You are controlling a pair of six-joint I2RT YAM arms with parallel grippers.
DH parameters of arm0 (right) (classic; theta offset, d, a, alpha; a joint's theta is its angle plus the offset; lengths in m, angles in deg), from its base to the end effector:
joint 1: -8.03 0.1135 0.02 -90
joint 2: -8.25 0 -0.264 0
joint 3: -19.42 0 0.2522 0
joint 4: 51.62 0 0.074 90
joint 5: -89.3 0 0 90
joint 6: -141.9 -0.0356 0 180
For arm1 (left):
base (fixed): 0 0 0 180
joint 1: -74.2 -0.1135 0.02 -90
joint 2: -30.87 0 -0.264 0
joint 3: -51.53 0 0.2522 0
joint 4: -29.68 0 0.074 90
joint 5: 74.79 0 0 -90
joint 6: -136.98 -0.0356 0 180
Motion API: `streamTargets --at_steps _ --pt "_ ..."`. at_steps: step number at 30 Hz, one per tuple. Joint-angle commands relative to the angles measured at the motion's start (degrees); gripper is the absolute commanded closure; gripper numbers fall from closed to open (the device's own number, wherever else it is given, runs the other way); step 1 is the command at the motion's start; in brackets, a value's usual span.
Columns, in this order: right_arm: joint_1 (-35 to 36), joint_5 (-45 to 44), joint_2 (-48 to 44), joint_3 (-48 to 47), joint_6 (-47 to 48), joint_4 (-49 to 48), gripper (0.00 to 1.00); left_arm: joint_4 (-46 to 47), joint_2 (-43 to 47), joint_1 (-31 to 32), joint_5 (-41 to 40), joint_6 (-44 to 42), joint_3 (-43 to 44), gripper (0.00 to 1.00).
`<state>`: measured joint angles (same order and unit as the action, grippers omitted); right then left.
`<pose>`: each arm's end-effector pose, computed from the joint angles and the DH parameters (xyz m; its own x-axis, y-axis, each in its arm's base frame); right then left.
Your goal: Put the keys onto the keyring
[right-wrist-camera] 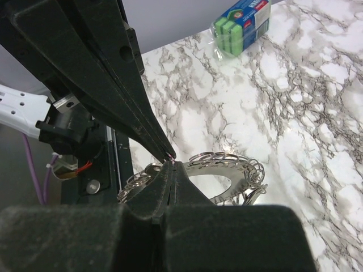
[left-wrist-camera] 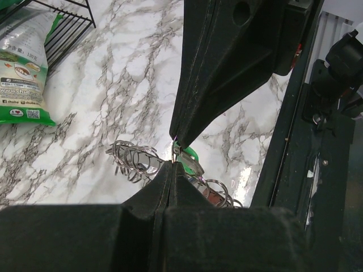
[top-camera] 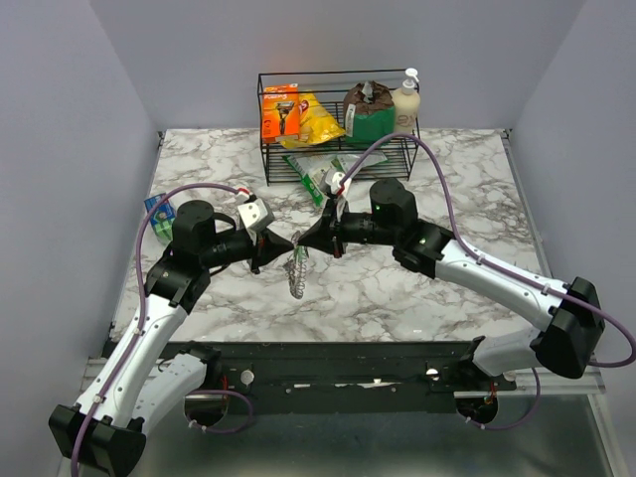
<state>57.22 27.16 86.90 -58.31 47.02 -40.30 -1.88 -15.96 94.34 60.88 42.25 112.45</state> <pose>0.1987 0.2556 0.3459 -0.2204 -0.1401 -0.9653 -0.9523 0.2449 0.1818 0.1586 -0.0853 0.3378 -0.2082 0.1377 -0.9683 0.9015 0.4112 -0.1354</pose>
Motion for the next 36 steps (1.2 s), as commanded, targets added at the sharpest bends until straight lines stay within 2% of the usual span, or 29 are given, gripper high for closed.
streamTargets --at_steps 1,22,27,31,36 --pt "0.03 -3.33 -1.66 1.12 0.84 0.33 0.99 0.4 1.39 0.43 0.47 -0.28 1.71 1.0" --pt "-0.06 -0.61 -1.66 1.91 0.67 1.65 0.98 5.85 4.81 0.43 -0.05 2.71 0.04 1.0" --pt "0.03 -0.43 -2.89 2.44 1.19 1.65 0.84 6.38 5.26 0.43 -0.14 2.71 -0.22 1.0" --pt "-0.06 -1.57 -4.73 3.58 2.07 1.65 0.68 6.82 5.61 0.43 -0.32 2.71 -0.4 1.0" --pt "0.03 -3.42 -7.54 4.9 3.56 1.56 0.54 7.34 6.22 0.43 -0.32 2.54 -0.92 1.0"
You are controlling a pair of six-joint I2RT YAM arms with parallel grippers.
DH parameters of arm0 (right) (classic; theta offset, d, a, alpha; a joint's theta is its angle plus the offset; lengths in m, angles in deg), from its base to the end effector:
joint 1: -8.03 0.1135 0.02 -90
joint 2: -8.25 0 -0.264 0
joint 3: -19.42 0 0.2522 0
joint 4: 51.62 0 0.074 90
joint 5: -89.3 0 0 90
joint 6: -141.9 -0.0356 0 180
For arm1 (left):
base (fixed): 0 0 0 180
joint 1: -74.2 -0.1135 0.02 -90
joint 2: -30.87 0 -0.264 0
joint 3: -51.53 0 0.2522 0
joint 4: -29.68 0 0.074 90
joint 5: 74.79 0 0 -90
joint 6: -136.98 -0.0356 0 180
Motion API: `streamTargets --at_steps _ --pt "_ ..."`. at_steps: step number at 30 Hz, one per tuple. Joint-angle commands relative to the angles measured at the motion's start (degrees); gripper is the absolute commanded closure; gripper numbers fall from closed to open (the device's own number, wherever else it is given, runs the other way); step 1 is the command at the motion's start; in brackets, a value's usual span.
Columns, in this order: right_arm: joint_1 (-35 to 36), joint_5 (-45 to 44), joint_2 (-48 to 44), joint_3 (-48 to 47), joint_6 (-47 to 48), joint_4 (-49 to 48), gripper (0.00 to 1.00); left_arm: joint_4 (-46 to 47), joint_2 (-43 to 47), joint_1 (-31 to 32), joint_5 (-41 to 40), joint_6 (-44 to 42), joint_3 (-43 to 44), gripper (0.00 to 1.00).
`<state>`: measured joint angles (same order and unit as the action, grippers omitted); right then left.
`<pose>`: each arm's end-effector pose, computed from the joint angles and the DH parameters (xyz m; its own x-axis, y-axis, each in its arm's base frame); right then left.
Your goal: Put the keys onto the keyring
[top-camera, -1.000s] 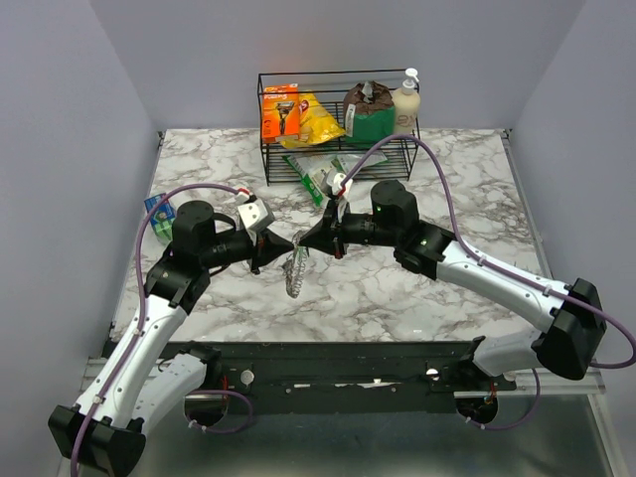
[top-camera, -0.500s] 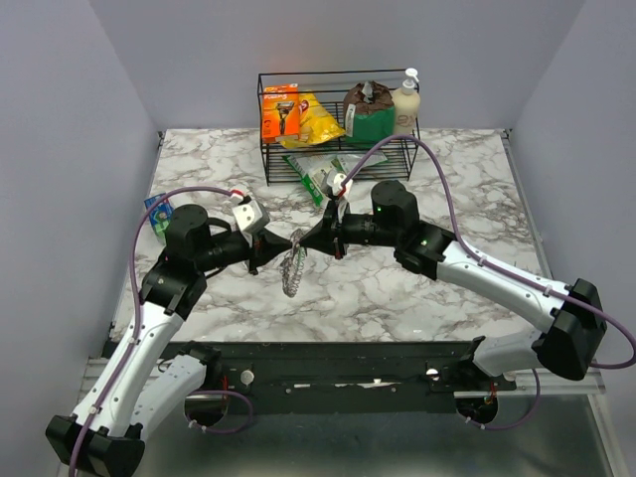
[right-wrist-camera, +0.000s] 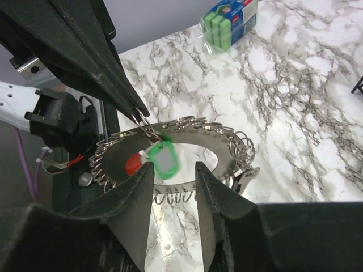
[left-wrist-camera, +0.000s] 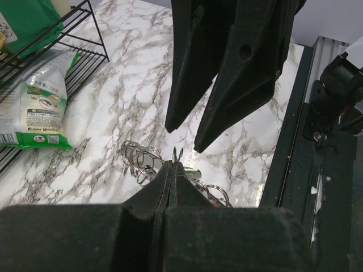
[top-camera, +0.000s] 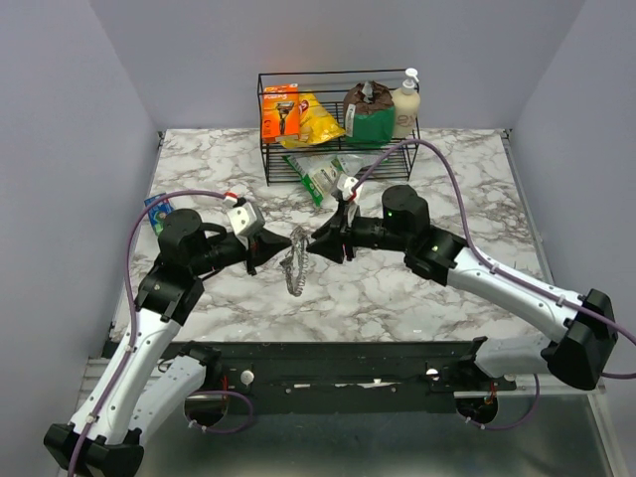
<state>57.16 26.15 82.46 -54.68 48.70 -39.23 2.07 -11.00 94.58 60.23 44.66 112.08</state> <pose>0.1865 0.2401 0.3442 -0.1952 -0.1494 -0.9693 -0.9538 0.2591 0.1521 0.1415 -0.0794 0.3551 -0.1089 0.0710 -0.9915 0.9064 0.4167 -0.0697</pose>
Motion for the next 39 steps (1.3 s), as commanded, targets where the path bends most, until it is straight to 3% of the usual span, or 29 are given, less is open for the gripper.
streamTargets --at_steps 1,6,13,17,24,33,39 --pt "0.01 -2.68 -3.81 1.45 1.8 0.14 0.5 3.47 1.44 0.18 0.42 0.13 -0.64 1.0" --pt "0.01 -1.89 -5.74 2.59 2.67 -0.92 0.36 4.17 1.79 0.18 1.04 0.13 -1.17 1.0" --pt "0.01 2.93 -10.23 7.94 2.24 -10.04 0.14 6.02 2.49 0.27 4.02 0.31 -2.05 1.0" --pt "0.01 6.36 -12.16 9.45 2.41 -13.66 0.08 8.21 2.75 0.19 8.59 0.48 -3.19 1.0" --pt "0.01 12.08 -13.04 10.68 2.15 -18.23 0.08 15.41 3.63 0.36 15.1 2.15 -6.0 1.0" --pt "0.01 19.11 -7.86 8.13 -1.81 -20.78 0.28 20.79 4.69 0.45 16.68 7.07 -7.15 1.0" --pt "0.01 20.35 -6.1 7.08 -2.77 -21.31 0.33 21.66 4.69 0.62 16.51 7.6 -6.97 1.0"
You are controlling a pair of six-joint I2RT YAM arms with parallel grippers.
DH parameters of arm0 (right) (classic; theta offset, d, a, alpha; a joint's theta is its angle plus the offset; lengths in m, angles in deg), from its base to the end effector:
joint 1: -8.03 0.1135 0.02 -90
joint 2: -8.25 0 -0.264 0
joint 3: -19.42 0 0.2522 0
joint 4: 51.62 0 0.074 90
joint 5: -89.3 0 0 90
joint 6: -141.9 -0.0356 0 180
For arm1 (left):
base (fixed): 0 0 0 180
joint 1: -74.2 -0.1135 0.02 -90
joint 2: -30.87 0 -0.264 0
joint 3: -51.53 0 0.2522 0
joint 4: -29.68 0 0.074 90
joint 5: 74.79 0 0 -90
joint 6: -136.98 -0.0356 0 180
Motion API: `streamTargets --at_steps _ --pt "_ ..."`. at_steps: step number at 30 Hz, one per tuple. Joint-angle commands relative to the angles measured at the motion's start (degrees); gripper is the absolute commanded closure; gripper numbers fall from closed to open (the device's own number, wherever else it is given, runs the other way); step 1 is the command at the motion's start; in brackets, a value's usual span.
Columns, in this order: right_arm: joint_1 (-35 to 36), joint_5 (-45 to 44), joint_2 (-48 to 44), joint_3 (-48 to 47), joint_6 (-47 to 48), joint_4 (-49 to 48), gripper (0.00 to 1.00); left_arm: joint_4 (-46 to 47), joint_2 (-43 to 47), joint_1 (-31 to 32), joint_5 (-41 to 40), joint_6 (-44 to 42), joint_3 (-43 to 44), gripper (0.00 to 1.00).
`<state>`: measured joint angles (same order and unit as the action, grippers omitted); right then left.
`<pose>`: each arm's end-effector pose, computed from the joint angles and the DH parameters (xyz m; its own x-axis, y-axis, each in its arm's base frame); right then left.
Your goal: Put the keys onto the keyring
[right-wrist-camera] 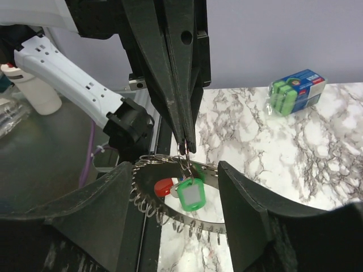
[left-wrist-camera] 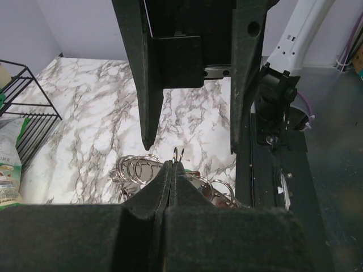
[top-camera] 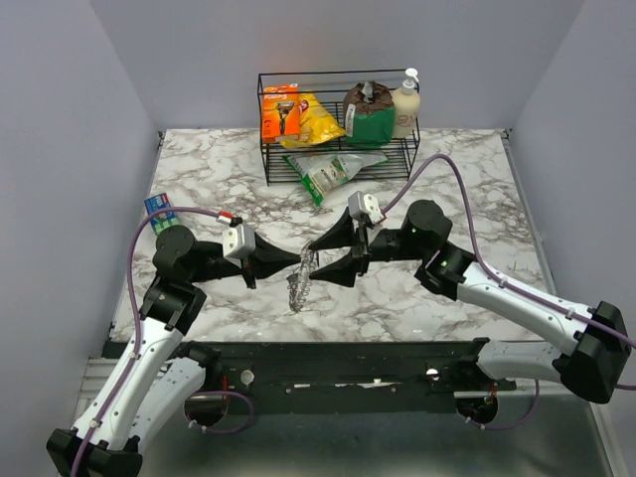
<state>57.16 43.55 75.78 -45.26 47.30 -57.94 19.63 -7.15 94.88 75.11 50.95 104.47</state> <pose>0.1581 0.2207 0.3509 -0.0405 0.0410 -0.9983 -0.9974 -0.0615 0.0380 0.1269 -0.0808 0.3488 0.0111 -0.0413 -0.9991 0.9867 0.1623 0.0043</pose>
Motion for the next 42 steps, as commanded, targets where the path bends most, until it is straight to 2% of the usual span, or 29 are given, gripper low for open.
streamTargets --at_steps 1,3,12,13,16,21,32,33,38,42 --pt "0.01 2.86 1.11 -2.35 -1.55 -2.86 0.35 4.38 0.84 0.32 1.71 1.57 0.55 1.0" --pt "0.09 2.95 1.55 -2.26 -2.6 -3.56 0.36 5.08 0.67 0.32 1.71 2.01 0.29 1.0" --pt "0.01 3.39 3.66 -3.31 -4.28 -4.27 0.58 5.78 0.67 0.49 1.71 2.62 0.2 1.0" --pt "0.01 3.39 3.75 -3.49 -4.28 -4.01 0.66 5.79 0.67 0.49 1.71 2.71 0.28 1.0" --pt "0.01 3.3 4.02 -3.75 -4.28 -3.39 0.81 6.14 0.67 0.49 1.54 2.8 0.2 1.0" --pt "0.01 3.13 3.84 -3.93 -3.84 -2.86 0.99 6.31 0.75 0.49 1.45 2.89 0.2 1.0" --pt "0.01 1.37 2.61 -4.19 -1.73 0.47 0.99 4.47 1.28 0.49 0.57 2.01 0.9 0.99" --pt "0.01 1.37 2.61 -4.37 -1.29 0.82 0.99 4.3 1.28 0.49 0.4 1.92 1.07 0.93" --pt "0.01 0.32 2.26 -5.51 1.08 5.39 0.99 3.07 1.19 0.49 0.92 1.57 1.69 0.78" --pt "0.01 -0.92 1.47 -6.04 3.63 8.99 0.99 0.35 0.93 0.49 0.92 0.17 2.83 0.58"
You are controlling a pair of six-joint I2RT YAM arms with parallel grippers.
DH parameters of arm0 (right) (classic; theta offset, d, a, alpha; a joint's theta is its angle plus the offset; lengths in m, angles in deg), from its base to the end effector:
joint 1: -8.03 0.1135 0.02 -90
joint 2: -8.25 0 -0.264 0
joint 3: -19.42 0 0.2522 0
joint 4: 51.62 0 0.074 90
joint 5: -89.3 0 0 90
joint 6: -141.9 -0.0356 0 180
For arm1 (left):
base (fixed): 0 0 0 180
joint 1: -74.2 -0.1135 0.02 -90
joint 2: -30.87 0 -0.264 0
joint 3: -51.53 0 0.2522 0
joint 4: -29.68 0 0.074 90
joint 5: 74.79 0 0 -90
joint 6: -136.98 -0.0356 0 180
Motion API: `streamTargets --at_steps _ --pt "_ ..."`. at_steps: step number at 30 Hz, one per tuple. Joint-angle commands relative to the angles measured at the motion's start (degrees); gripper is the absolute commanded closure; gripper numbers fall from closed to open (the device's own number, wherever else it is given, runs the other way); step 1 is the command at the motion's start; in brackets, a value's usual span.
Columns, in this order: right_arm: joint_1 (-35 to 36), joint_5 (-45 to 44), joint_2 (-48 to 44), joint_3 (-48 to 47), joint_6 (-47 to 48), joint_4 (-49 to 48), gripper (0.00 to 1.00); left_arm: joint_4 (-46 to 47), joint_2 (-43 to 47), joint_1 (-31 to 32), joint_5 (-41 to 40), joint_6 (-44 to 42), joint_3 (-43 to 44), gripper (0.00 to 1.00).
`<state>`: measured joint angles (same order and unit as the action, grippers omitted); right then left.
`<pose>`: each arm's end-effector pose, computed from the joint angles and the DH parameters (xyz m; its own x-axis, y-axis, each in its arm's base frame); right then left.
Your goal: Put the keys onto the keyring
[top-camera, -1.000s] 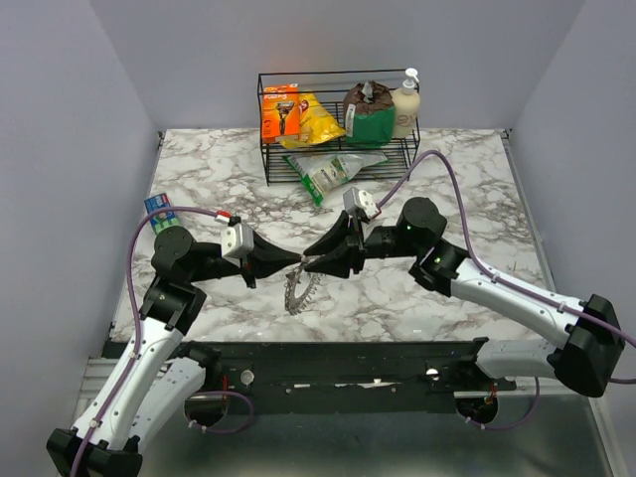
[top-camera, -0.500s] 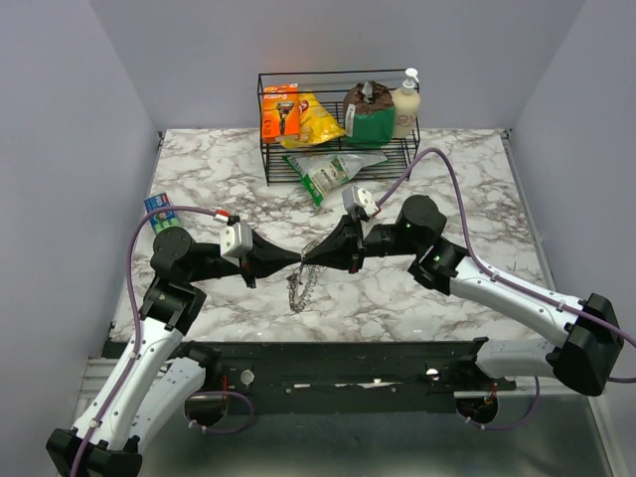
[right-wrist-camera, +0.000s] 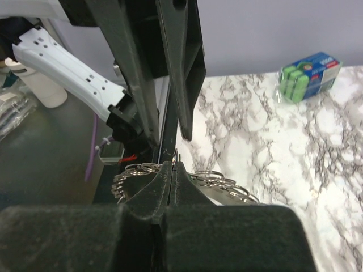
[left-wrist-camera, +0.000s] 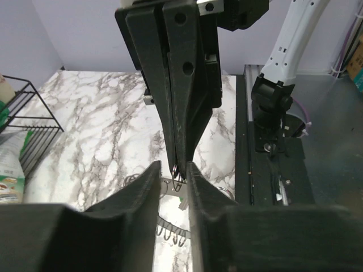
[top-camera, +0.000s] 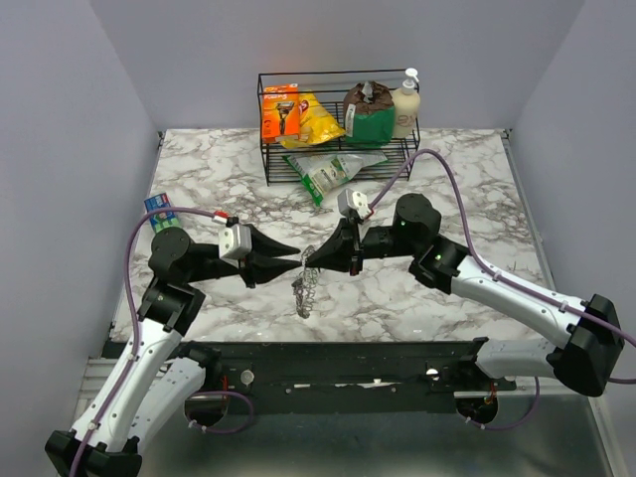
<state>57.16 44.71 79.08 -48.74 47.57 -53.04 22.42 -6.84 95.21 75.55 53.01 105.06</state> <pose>0.1668 0.2315 0.3490 -0.0895 -0.0224 -0.9957 -0.9928 -0.0776 0.0910 0.1237 -0.0806 0.3574 0.0353 -0.0692 -0.9970 0.9888 0.1474 0.0247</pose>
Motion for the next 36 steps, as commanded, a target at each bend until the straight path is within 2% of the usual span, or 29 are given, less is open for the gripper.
streamTargets --at_steps 1,5,9,15,22,28,36 --pt "0.01 -2.34 -2.18 -2.65 3.81 5.58 0.99 -2.72 0.54 0.17 0.48 -2.06 2.33 0.57" --pt "0.01 -2.96 -2.1 -4.32 7.32 11.39 0.99 -5.53 0.01 0.17 0.48 -3.82 3.47 0.5" --pt "0.1 -3.04 -0.69 -7.83 12.23 19.82 0.99 -13.16 -1.92 0.25 0.22 -8.38 6.71 0.47" --pt "0.01 -2.87 2.64 -13.98 17.95 31.87 0.99 -16.51 -4.21 0.6 0.31 -9.8 8.31 0.38" --pt "0.01 -0.85 6.69 -20.14 22.79 43.46 0.99 -19.42 -7.37 2.8 -1.0 -11.47 10.24 0.36" --pt "0.09 -0.5 6.96 -21.28 24.2 45.59 0.99 -25.57 -10.62 6.4 -4.43 -16.3 13.05 0.38" --pt "0.09 0.03 6.17 -21.28 24.29 45.5 0.99 -26.89 -12.82 8.25 -7.16 -17.71 13.23 0.43"
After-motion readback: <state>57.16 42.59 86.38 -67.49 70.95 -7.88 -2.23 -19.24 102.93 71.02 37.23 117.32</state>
